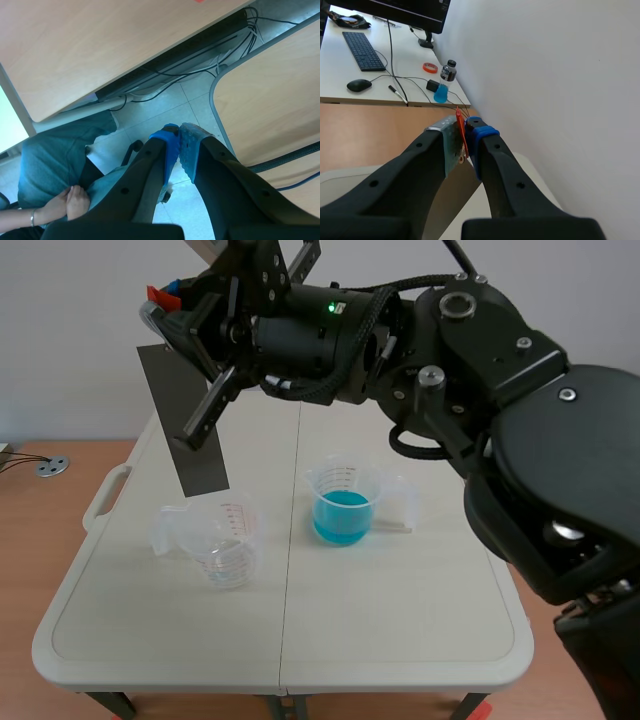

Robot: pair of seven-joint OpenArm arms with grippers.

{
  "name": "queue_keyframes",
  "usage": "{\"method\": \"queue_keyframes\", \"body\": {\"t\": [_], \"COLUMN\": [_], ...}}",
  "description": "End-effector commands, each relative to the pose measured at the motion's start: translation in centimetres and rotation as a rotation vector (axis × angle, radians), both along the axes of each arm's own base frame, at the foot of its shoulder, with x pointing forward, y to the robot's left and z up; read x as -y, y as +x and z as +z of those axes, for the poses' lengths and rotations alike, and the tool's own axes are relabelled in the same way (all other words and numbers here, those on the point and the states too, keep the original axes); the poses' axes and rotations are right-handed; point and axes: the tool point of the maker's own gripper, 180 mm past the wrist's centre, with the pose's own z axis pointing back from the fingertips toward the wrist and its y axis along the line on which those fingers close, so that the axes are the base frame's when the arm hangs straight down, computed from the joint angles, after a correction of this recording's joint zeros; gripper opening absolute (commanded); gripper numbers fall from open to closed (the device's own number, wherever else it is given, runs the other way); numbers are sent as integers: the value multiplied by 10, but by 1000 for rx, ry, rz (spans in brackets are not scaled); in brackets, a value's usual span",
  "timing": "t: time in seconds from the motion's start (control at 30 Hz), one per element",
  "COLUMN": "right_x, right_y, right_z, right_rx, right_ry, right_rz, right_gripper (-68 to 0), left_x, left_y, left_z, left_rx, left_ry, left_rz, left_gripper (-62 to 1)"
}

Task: Hold the metal plate by the orange handle, dip it into the blue solution, take it out and point at it, then put the plate back in the beaker on the left.
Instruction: 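Put the plate into the left beaker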

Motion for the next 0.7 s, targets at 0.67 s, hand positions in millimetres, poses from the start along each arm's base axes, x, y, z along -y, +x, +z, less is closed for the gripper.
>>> {"method": "queue_keyframes", "body": {"t": [0.67], "right_x": [-3], "right_y": [9], "right_z": [-47], "right_rx": [-122], "right_ry": [15], "right_rz": [22], "right_gripper": [-662], "left_x": [12], "left_y": [3], "left_z": [1], "left_rx": [8], "left_ry": [-51], "left_rz": [-26], "left_gripper": [-591]}}
